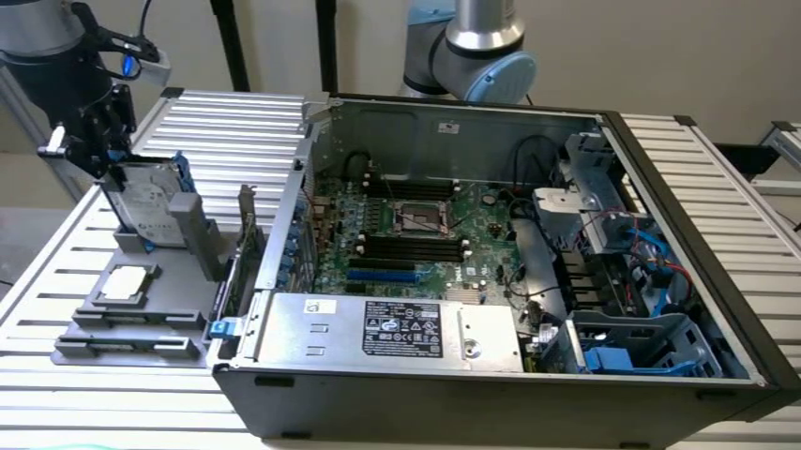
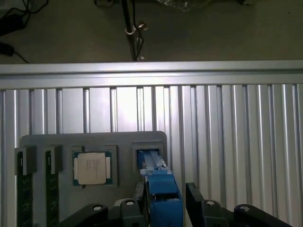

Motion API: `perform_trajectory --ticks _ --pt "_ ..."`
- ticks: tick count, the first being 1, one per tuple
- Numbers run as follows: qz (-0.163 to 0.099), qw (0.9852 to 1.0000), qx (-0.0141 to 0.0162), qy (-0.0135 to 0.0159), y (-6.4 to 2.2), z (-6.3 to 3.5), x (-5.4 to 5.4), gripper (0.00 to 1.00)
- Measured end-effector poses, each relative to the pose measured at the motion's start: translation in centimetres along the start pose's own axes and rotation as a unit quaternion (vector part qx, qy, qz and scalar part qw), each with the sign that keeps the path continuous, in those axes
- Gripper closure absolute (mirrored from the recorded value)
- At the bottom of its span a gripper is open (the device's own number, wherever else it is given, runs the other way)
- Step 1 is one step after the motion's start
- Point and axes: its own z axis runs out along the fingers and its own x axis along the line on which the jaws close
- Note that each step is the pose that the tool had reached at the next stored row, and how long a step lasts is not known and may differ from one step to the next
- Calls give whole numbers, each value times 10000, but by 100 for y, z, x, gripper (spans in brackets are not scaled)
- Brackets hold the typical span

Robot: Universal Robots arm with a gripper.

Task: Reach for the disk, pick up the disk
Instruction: 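Pick up the disk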

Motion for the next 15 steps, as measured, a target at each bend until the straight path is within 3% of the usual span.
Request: perform_trajectory --ticks 3,15 --pt "0 10000 1 0 0 1 0 65" --pt "0 10000 0 1 0 -1 10 65"
